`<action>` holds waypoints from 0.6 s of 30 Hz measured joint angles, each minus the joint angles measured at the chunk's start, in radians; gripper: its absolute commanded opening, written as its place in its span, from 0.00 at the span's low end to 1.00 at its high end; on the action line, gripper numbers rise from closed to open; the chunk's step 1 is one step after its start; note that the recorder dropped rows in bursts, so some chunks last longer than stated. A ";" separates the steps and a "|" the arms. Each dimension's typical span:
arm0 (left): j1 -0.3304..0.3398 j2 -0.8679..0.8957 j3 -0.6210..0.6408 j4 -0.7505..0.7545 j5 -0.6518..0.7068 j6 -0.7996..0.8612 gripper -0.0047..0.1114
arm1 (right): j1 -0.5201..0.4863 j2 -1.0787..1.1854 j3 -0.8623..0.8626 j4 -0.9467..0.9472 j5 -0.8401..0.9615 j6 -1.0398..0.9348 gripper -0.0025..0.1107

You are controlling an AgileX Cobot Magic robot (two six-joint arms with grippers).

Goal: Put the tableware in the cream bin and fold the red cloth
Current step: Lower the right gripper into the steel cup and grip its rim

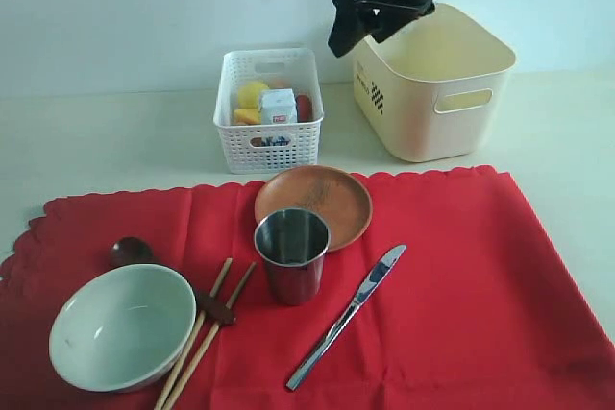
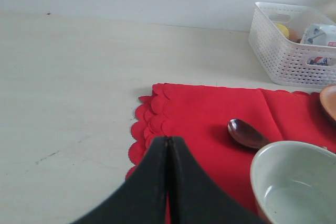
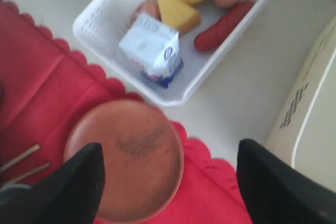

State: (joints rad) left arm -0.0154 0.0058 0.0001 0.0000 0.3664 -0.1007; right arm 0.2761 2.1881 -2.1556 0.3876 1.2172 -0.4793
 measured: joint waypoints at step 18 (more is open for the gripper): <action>0.000 0.000 0.000 0.000 0.000 0.000 0.05 | 0.000 -0.526 0.746 -0.087 -0.275 -0.040 0.61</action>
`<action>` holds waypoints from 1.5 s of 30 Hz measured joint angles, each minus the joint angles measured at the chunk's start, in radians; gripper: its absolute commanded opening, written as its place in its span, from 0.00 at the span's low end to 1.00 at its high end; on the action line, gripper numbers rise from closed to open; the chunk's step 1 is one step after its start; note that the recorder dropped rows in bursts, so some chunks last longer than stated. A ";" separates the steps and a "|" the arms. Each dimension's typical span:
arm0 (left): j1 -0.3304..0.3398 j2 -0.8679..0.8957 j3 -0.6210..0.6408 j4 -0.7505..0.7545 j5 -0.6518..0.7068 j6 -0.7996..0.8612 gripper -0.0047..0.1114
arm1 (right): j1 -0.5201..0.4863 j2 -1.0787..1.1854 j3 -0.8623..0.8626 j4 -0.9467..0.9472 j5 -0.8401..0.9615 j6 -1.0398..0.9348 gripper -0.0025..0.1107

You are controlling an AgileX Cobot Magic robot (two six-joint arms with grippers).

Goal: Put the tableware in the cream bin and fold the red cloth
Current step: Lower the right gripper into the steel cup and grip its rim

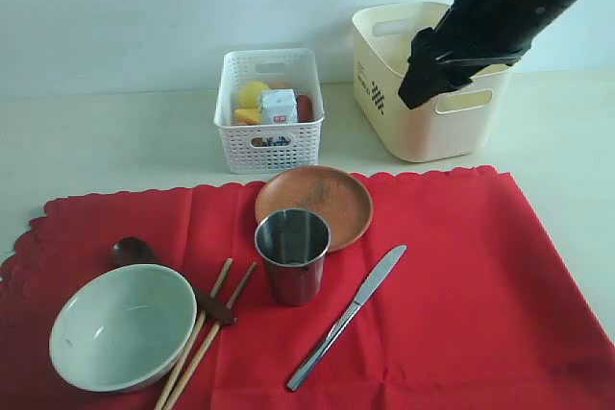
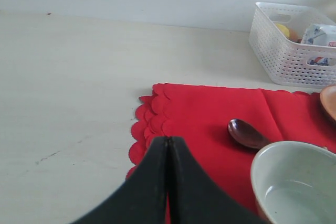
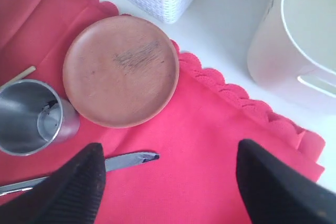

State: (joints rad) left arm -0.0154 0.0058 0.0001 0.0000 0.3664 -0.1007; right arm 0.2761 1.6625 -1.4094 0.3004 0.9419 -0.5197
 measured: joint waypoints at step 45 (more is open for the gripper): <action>0.000 0.000 0.000 0.000 0.000 0.000 0.05 | 0.315 0.219 0.283 0.083 -0.499 0.074 0.55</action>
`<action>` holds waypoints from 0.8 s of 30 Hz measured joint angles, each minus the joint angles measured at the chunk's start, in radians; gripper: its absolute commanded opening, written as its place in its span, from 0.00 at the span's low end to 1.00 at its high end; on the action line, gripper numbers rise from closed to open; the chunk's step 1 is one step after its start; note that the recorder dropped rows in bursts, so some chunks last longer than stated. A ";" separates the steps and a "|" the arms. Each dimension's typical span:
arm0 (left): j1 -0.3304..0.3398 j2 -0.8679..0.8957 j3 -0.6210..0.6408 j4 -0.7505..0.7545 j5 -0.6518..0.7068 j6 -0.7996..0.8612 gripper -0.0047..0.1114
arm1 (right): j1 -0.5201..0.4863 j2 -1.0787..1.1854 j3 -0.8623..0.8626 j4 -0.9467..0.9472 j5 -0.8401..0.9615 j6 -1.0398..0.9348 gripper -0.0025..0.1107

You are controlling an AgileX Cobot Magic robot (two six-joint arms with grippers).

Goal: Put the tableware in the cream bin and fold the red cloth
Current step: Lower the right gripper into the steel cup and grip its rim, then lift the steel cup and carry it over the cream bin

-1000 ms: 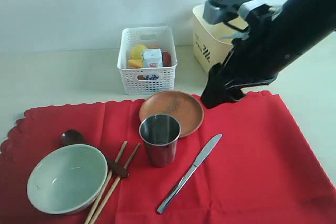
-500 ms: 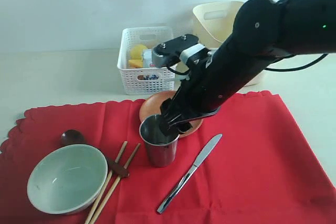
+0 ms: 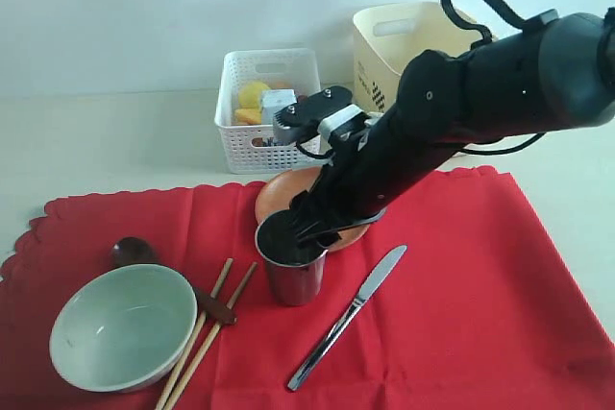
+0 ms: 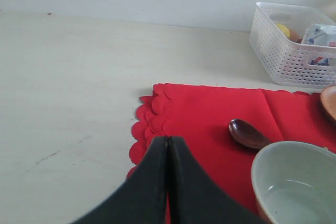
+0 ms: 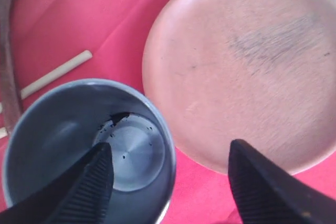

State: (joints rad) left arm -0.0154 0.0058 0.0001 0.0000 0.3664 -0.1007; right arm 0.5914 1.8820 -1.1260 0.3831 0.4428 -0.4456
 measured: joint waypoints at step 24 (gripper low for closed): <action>0.000 0.000 0.000 0.000 0.000 0.000 0.05 | 0.001 0.029 0.000 0.015 -0.018 0.010 0.02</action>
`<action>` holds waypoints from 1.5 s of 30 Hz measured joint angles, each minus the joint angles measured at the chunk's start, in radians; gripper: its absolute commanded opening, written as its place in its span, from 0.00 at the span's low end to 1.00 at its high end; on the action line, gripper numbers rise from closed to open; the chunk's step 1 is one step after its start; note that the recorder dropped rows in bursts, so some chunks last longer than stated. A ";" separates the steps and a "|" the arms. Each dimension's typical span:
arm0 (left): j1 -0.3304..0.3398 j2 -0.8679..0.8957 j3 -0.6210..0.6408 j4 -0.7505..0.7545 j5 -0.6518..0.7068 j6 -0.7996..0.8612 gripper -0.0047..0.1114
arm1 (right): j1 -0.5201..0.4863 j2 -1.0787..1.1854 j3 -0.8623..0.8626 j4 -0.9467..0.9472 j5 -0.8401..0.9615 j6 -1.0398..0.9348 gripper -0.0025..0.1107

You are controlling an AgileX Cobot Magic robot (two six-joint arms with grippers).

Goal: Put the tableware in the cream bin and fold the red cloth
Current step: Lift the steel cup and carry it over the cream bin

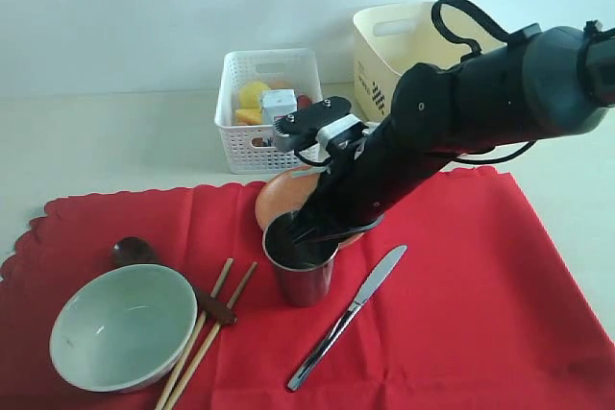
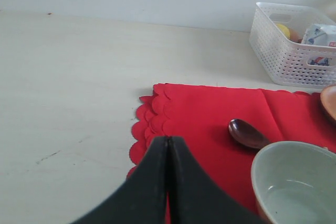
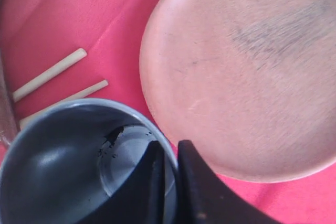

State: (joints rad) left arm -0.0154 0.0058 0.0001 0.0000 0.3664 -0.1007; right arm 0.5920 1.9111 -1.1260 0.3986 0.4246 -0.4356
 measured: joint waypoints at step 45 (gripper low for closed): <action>0.000 0.000 0.000 0.000 0.000 0.000 0.05 | -0.272 -0.416 -0.056 -1.146 -0.126 1.087 0.02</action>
State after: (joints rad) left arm -0.0154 0.0058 0.0001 0.0000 0.3664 -0.1007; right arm 0.3199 1.4949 -1.1818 -0.7475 0.2983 0.6510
